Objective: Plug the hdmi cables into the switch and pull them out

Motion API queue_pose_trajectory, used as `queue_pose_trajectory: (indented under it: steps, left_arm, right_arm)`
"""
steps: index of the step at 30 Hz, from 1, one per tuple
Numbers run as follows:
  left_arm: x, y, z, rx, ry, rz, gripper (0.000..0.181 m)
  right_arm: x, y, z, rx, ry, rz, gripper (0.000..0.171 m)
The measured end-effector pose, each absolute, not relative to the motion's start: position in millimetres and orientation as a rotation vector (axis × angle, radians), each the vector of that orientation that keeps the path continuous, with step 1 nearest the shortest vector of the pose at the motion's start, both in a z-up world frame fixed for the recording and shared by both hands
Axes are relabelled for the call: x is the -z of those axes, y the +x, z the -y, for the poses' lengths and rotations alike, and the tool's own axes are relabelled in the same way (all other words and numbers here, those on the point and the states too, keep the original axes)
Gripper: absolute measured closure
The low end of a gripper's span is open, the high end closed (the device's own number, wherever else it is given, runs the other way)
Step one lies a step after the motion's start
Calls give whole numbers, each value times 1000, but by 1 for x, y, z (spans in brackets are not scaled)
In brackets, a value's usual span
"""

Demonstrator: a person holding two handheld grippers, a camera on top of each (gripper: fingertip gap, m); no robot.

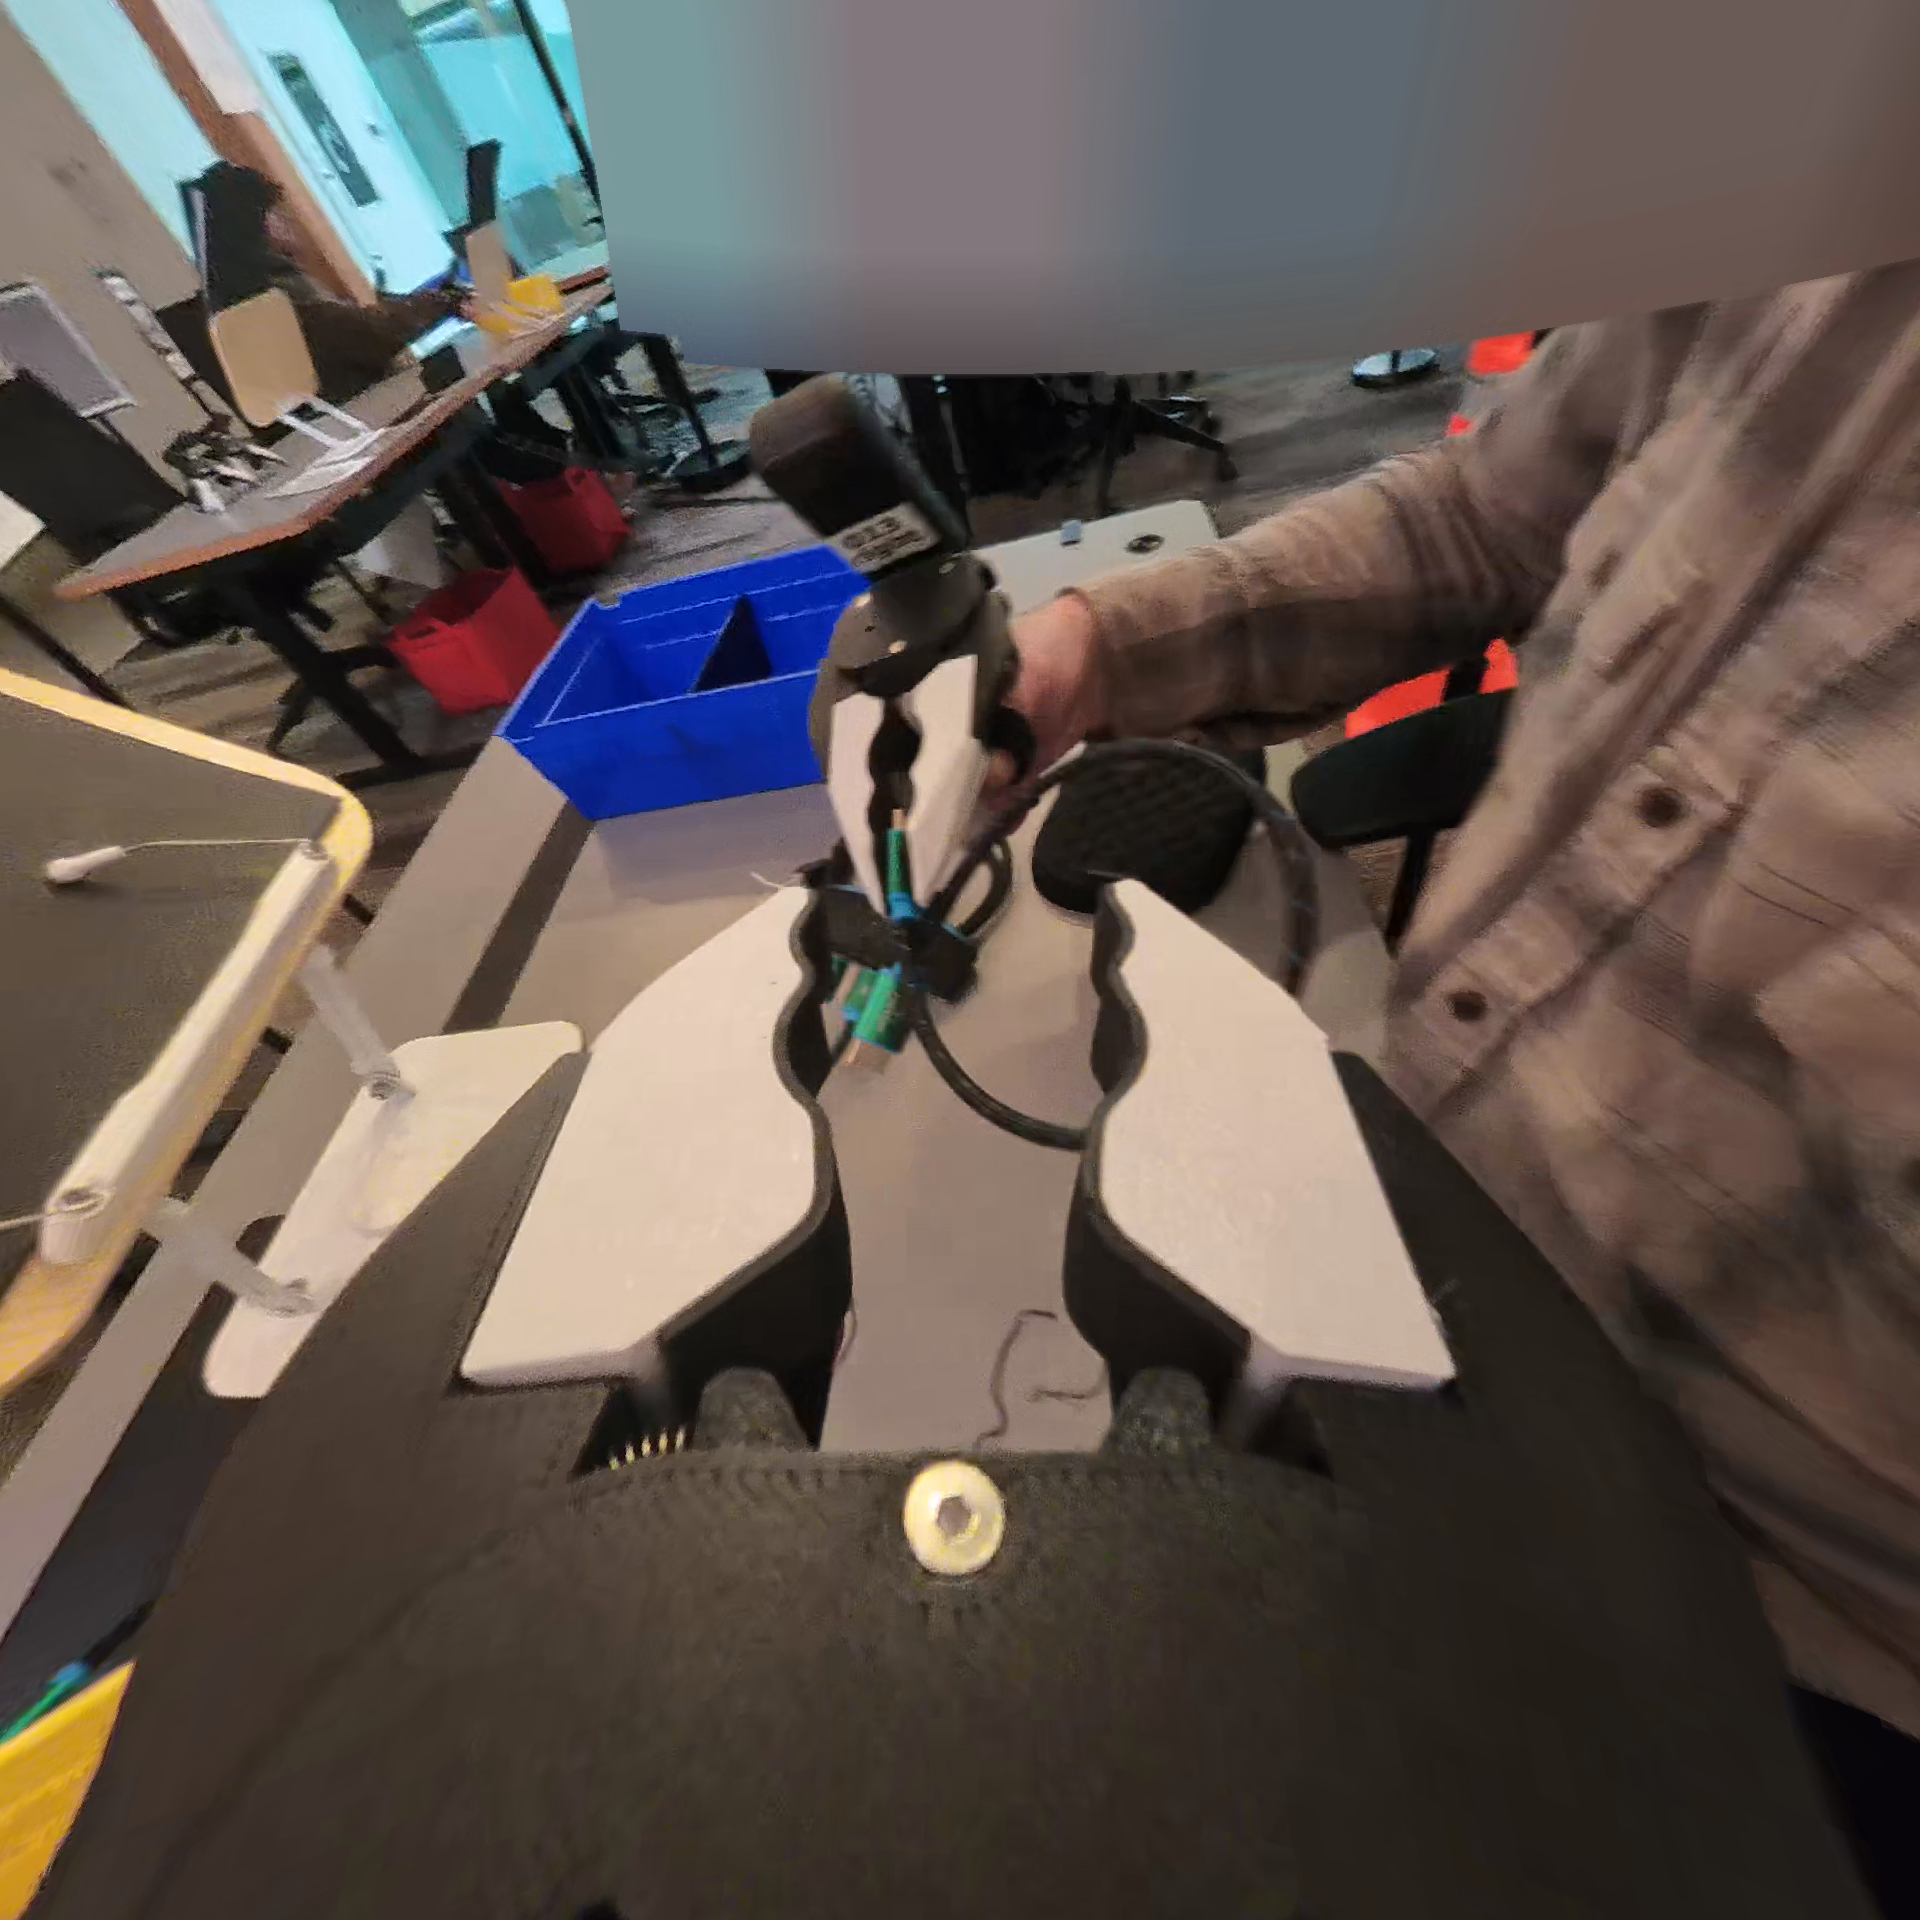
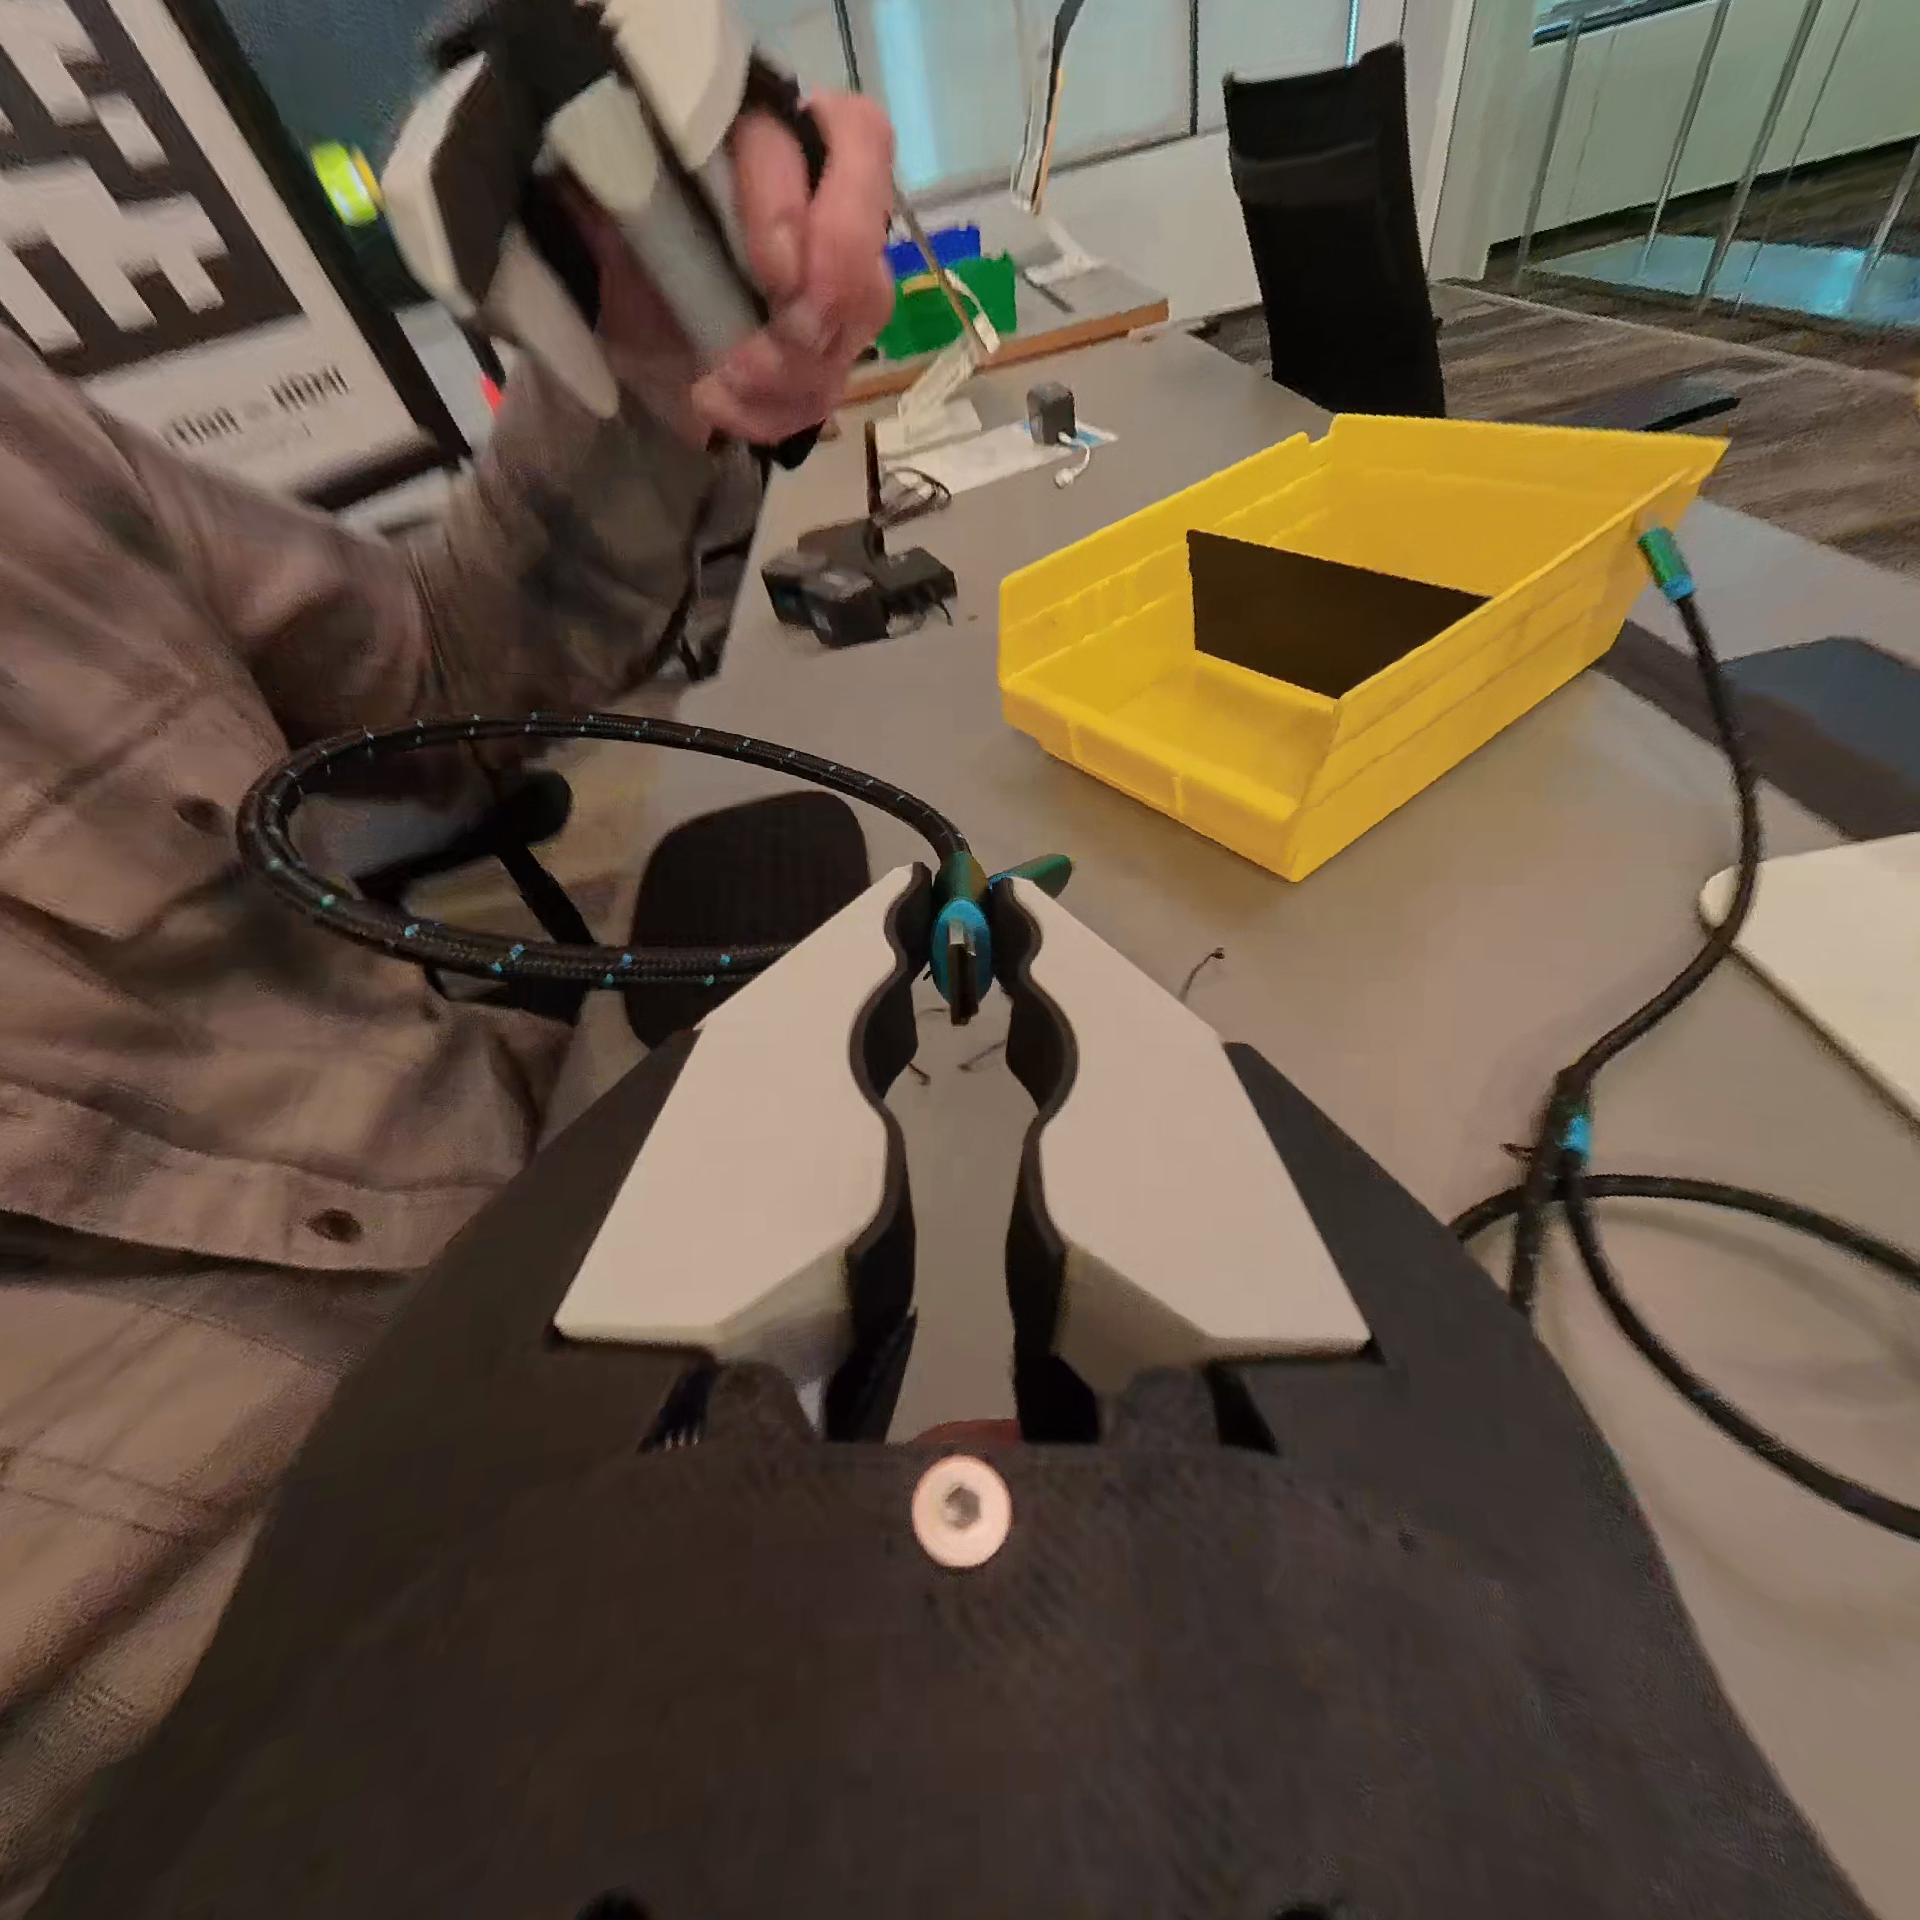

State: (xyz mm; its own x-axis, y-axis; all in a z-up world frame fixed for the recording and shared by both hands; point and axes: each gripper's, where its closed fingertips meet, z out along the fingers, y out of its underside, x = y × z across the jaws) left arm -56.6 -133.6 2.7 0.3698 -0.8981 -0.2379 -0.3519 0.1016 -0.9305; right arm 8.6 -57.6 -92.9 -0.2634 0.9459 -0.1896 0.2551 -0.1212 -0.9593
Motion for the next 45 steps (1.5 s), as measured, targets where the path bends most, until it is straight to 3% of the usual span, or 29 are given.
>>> queue_pose_trajectory:
  steps: [9,11,16,29,45]
  left_arm:
    - [82,12,58,292,-1575,-1436,153]
    - [83,15,57,337,-1561,-1429,156]
    - [85,11,58,423,-1545,-1411,143]
    - [106,21,46,286,-1549,-1487,169]
    - [124,-39,23,116,-1692,-1312,169]
  right_arm:
    - [90,0,62,-899,-1213,1826,163]
    - [90,3,60,-888,-1205,1821,162]
    - [75,8,62,-984,-1162,1758,163]
    - [77,13,62,-836,-1076,1767,163]
    - [17,82,61,-618,-1048,1635,162]
